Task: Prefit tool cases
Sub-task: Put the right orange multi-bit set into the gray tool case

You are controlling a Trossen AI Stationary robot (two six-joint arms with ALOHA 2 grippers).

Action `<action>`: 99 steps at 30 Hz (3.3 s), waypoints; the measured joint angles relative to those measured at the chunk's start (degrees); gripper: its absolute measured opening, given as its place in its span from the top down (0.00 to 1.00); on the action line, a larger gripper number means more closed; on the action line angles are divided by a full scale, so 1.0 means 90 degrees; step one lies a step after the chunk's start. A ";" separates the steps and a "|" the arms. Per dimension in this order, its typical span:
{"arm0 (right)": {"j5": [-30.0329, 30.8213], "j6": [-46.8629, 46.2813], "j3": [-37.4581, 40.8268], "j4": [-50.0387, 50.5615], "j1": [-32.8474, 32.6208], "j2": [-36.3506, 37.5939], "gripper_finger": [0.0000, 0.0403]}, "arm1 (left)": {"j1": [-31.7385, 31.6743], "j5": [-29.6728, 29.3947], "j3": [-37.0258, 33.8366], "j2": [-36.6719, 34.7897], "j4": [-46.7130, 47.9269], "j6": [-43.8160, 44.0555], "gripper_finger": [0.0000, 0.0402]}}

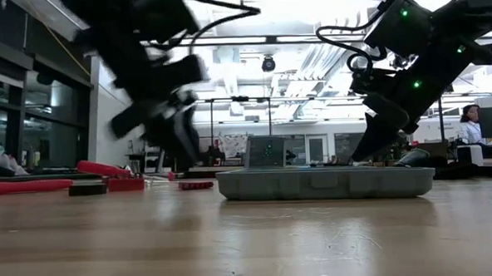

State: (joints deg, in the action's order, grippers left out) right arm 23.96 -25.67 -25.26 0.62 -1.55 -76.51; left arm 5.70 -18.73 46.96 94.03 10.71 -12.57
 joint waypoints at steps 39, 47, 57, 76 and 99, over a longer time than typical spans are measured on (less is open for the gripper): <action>0.0047 0.0073 0.0000 -0.0228 0.0002 -0.0005 1.00 | -0.0134 -0.0801 -0.1275 0.0402 -0.2155 0.1186 0.67; 0.0047 0.0073 0.0000 -0.0228 0.0002 -0.0005 1.00 | -0.0450 -0.0153 -0.1275 0.0421 -0.2002 0.1412 0.67; 0.0047 0.0073 0.0000 -0.0226 0.0002 -0.0005 1.00 | -0.0897 0.0038 -0.1277 0.0434 -0.2016 0.1897 0.75; 0.0047 0.0073 0.0000 -0.0216 0.0002 -0.0005 1.00 | -0.0916 -0.0011 -0.1289 0.0395 -0.2266 0.1984 0.96; 0.0973 0.0044 0.0000 0.0090 -0.0448 -0.0005 1.00 | -0.0880 0.3105 -0.1082 -0.0806 -0.2940 0.2948 0.97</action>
State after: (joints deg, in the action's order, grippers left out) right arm 32.71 -25.28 -25.26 1.43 -5.59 -76.55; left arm -2.22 9.22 37.22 86.78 -15.75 13.97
